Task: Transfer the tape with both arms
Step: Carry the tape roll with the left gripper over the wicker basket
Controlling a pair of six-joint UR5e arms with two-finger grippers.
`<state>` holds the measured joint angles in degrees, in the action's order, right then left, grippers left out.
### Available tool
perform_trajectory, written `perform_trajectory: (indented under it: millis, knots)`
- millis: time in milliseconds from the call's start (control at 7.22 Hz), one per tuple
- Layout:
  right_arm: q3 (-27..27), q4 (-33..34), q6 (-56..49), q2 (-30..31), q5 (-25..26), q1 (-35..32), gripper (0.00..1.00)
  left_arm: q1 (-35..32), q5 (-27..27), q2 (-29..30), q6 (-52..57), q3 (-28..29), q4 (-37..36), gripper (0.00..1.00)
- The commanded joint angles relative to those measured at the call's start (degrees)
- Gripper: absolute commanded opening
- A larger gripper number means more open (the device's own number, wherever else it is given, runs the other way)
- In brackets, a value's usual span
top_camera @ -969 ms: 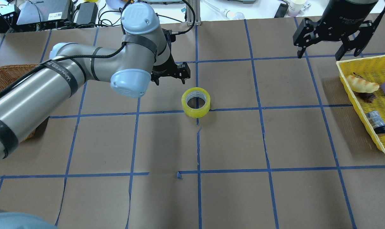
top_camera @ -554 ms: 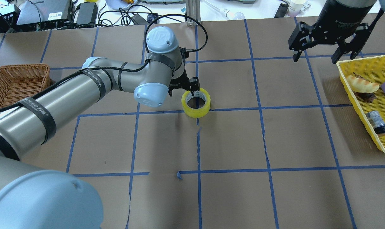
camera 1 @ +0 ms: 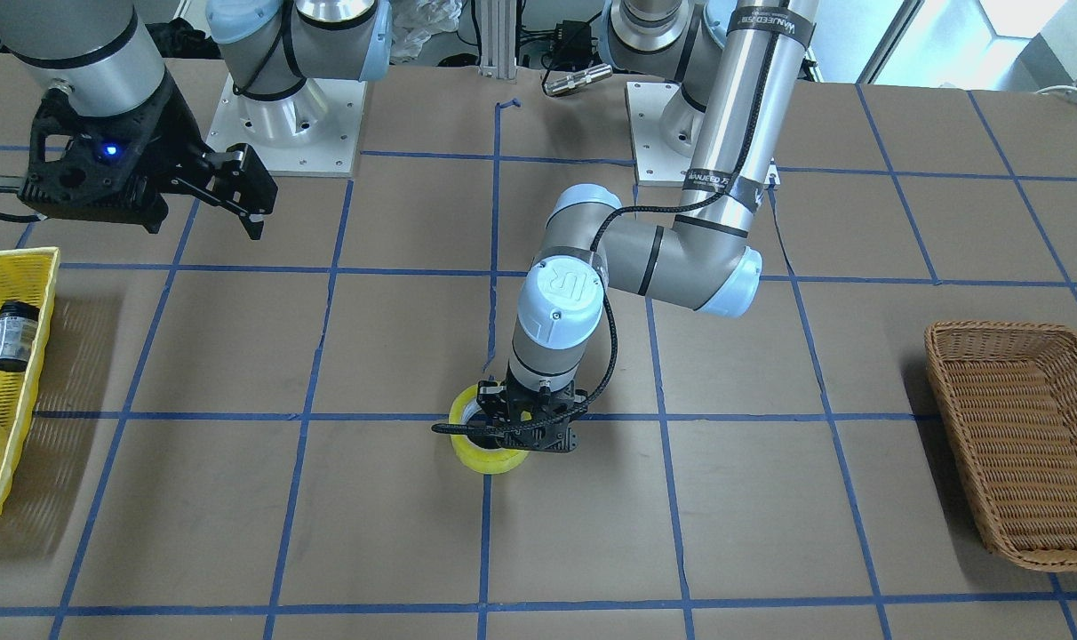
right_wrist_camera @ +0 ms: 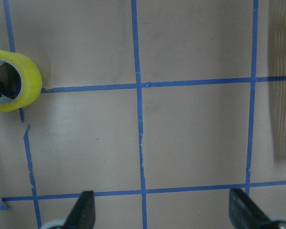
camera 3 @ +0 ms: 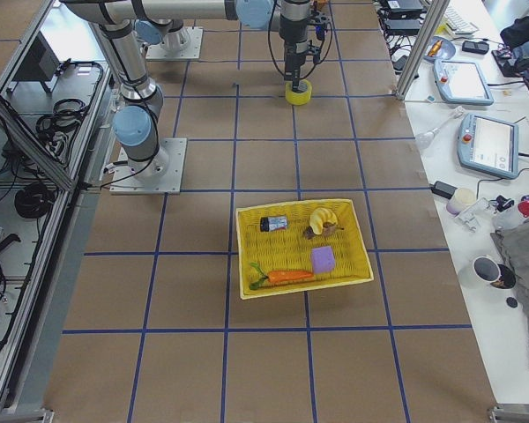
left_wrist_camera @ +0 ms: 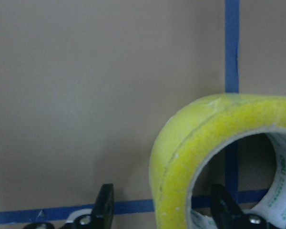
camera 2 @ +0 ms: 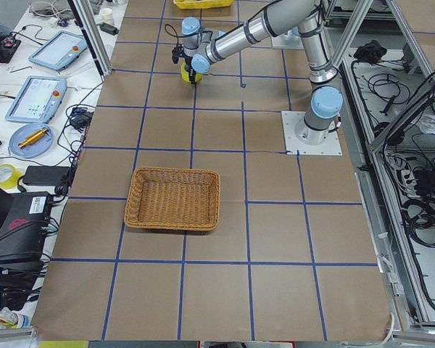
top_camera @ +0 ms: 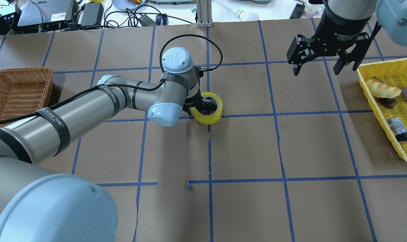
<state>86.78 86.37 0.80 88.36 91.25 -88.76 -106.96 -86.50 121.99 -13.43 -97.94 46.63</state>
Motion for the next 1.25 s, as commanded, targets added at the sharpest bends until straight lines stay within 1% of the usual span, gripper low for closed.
perform_trajectory:
  millis: [0,138,277,415,554,692,831,969,1108]
  knots:
    - [0.1,0.1,-0.4,0.1,0.0,-0.5,1.0,0.2,0.1,-0.4,0.3,0.9,-1.0,0.04]
    - [0.1,0.2,-0.4,0.1,0.0,-0.5,1.0,1.9,0.2,-2.0,0.3,1.1,-0.3,0.04]
    - [0.1,0.2,-0.4,0.1,0.0,-0.5,1.0,7.0,0.5,-4.4,0.5,1.4,2.5,0.05]
    - [0.1,0.4,-0.7,0.1,0.0,-0.5,1.0,11.9,1.3,-6.8,4.3,3.2,7.4,0.05]
    - [0.1,0.4,-2.9,0.2,0.1,-0.5,1.0,16.0,0.2,-8.5,10.9,6.3,13.7,0.05]
    - [0.1,0.4,-4.0,0.2,0.0,-0.5,1.0,21.2,-2.3,-9.4,14.3,9.7,18.5,0.05]
    - [0.1,0.4,-4.0,0.2,0.0,-0.5,1.0,26.1,-5.1,-9.8,22.1,10.9,18.9,0.05]
    - [0.1,0.4,-3.9,0.2,-0.1,-0.5,1.0,32.5,-5.8,-9.9,30.0,11.0,18.9,0.05]
    - [0.1,0.5,-4.0,0.2,-1.9,-0.5,1.0,39.8,-5.6,-9.4,39.7,11.3,18.8,0.06]
